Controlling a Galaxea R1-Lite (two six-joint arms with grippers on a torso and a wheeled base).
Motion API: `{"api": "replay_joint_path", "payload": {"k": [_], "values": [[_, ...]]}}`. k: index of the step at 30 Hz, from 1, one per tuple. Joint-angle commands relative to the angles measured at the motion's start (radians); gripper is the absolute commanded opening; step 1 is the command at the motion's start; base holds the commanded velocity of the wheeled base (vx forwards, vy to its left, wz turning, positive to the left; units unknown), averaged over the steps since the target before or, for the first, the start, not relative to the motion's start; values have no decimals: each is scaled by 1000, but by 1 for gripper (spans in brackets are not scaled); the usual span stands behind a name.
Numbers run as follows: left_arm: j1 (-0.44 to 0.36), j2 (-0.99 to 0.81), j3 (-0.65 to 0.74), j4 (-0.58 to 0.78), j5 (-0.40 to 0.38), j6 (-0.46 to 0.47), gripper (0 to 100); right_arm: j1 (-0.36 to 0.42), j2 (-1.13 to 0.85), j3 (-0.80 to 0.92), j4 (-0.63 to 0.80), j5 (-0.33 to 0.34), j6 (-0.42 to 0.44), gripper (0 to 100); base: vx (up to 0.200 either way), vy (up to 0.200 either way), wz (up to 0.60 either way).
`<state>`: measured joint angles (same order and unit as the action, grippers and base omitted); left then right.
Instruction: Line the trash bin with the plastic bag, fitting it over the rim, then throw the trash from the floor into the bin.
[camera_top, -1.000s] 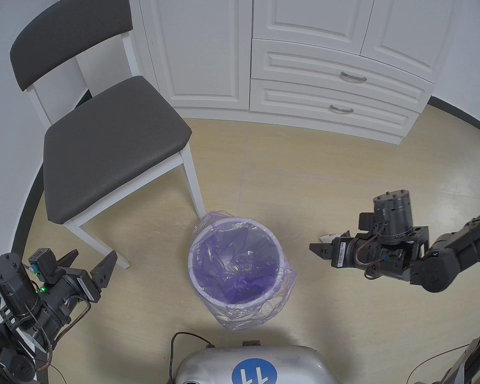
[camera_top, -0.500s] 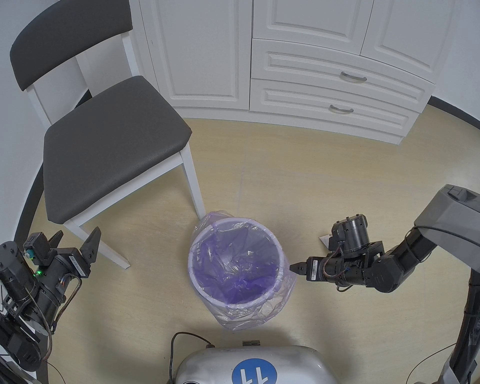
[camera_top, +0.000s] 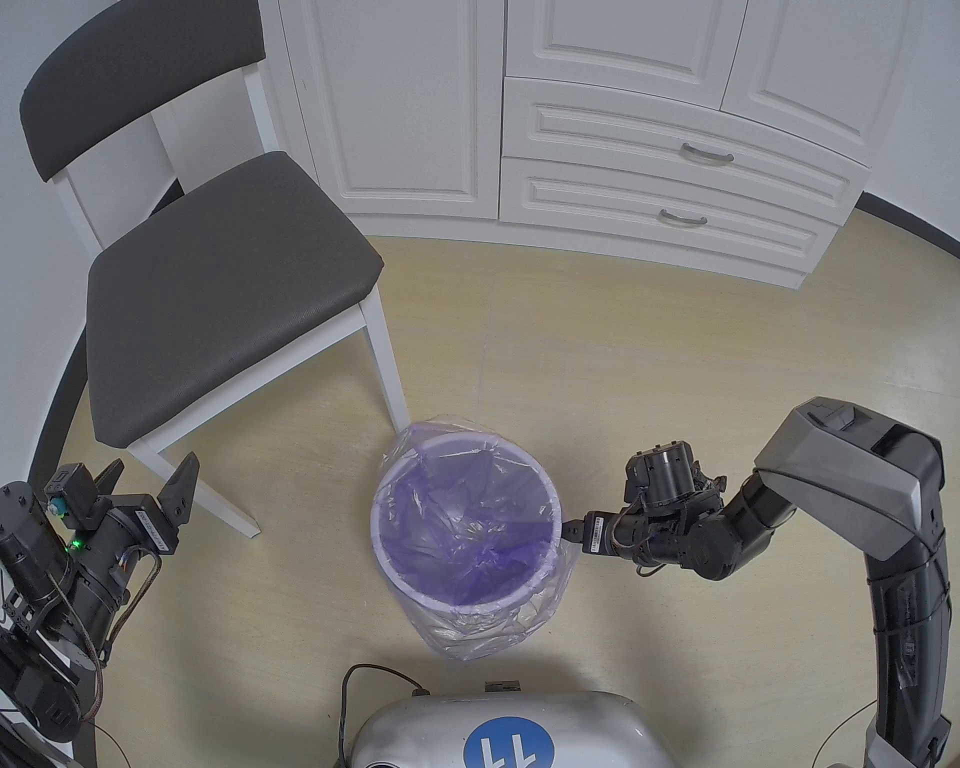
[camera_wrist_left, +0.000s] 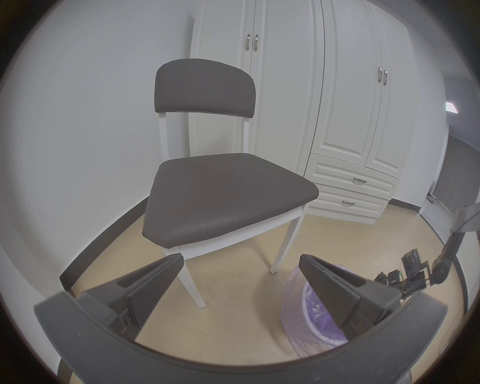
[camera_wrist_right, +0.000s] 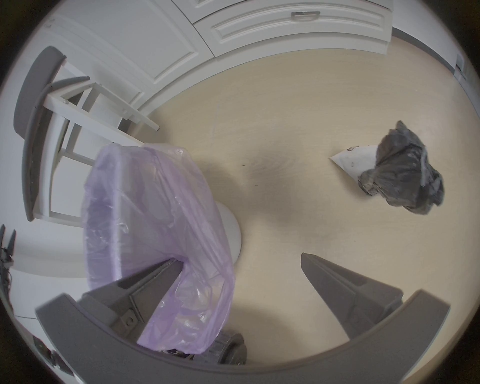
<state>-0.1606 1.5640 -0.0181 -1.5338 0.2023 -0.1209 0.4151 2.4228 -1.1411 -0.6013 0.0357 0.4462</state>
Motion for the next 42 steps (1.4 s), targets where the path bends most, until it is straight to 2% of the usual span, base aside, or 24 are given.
{"api": "replay_joint_path", "payload": {"k": [1,9,12,17,22,23,24,29,31,38,42], "values": [[-10,-4,18,-2,-1,1,100,-15,134,-109,32,-8,-47,100,0,0,0],[-11,-4,18,-2,2,3,100,-15,87,-121,80,19,-35,100,0,0,0],[-13,-2,18,-2,2,9,100,-15,25,-80,80,67,3,100,0,0,0],[-17,10,18,0,2,40,100,-15,-122,23,80,75,-7,100,0,0,0],[-99,22,18,0,9,46,100,-45,-303,147,80,72,-129,100,0,0,0],[-122,21,15,0,25,55,100,-45,-303,147,80,72,-129,100,0,0,0],[-138,19,9,0,38,69,100,-55,-370,184,80,70,-165,100,0,0,0],[-209,24,-42,0,100,119,100,-67,-481,231,80,64,-202,100,0,0,0],[-261,17,-60,1,120,135,100,-91,-564,271,78,64,-231,100,0,0,0],[-356,70,-66,3,124,142,100,-168,-774,354,75,64,-305,100,0,0,0],[-367,149,-100,3,140,182,100,-177,-838,409,64,58,-336,100,0,0,0]]}}
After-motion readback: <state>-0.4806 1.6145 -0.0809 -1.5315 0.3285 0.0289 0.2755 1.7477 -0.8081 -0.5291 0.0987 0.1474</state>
